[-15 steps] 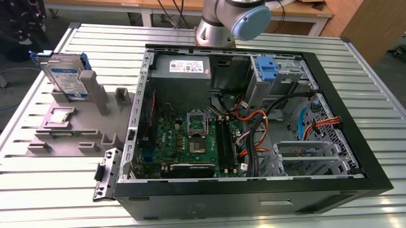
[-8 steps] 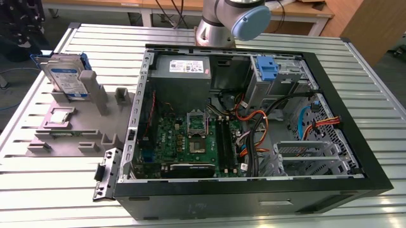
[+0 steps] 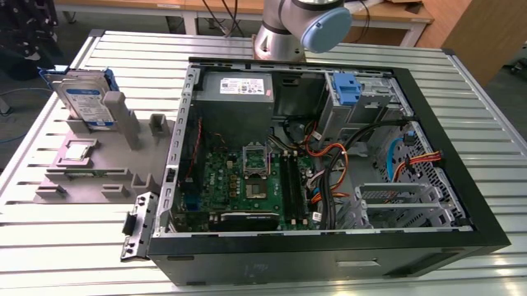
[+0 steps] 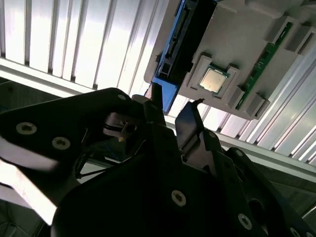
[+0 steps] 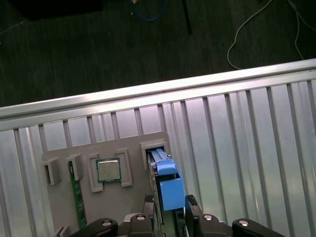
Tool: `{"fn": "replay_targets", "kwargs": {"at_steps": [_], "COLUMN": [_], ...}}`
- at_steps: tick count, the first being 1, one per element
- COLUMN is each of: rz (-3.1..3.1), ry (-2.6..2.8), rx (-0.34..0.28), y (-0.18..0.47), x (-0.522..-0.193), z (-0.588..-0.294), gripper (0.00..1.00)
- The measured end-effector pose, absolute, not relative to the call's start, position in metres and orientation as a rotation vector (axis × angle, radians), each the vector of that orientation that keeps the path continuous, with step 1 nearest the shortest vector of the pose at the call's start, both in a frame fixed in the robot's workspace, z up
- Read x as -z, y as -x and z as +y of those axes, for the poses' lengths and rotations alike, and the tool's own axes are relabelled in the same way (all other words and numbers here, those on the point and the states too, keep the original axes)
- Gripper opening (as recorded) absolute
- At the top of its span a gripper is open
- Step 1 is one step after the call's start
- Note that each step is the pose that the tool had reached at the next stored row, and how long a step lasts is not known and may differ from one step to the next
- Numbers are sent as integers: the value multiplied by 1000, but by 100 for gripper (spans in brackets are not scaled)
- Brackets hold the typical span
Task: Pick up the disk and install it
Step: 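Pick up the disk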
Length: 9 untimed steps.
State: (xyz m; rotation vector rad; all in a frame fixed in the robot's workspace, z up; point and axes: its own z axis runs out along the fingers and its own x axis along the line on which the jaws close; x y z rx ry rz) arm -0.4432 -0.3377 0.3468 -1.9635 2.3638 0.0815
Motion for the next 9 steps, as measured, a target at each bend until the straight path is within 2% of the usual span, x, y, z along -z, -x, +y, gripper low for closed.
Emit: {"fn": "replay_targets", "kwargs": {"at_steps": [3, 9], "rz": [2377, 2353], "ry": [1974, 2008], "rx": [-105, -109], "y": [443, 443], "x": [-345, -341], "z": [-338, -338], "gripper": [38, 38]}}
